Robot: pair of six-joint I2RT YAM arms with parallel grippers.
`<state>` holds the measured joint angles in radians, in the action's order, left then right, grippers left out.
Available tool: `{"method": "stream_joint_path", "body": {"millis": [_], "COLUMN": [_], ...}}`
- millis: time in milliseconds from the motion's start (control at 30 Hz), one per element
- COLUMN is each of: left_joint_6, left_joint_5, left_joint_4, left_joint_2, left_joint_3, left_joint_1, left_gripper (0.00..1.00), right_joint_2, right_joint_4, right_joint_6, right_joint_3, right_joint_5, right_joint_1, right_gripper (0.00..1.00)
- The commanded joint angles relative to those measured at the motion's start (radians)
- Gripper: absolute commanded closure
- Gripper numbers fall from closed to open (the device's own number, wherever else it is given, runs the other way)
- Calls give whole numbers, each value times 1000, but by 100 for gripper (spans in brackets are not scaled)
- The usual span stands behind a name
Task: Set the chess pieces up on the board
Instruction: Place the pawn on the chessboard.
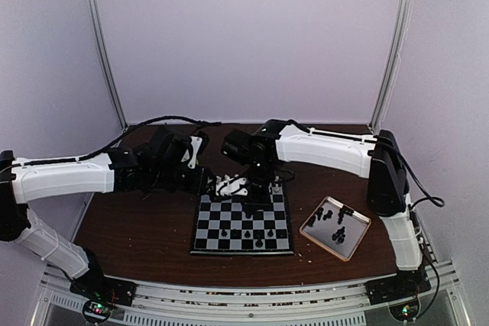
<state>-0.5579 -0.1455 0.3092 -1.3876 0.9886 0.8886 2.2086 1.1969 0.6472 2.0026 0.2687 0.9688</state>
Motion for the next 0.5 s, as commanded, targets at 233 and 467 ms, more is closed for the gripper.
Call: {"method": "stream_joint_path", "body": {"millis": [233, 467], "left_joint_6": [-24, -24], "left_joint_5": [-44, -36], "left_joint_4": [-45, -60], "left_joint_2": [42, 24], "left_joint_3": [-31, -30], "left_joint_1": [-7, -7], "left_gripper": [63, 63], "right_joint_2": [133, 145], "right_joint_4": [80, 65], "right_joint_6": [-21, -24], "right_joint_3": [130, 113], "right_joint_5": [-35, -52], "right_joint_1": [24, 23], "right_gripper": [95, 90]}}
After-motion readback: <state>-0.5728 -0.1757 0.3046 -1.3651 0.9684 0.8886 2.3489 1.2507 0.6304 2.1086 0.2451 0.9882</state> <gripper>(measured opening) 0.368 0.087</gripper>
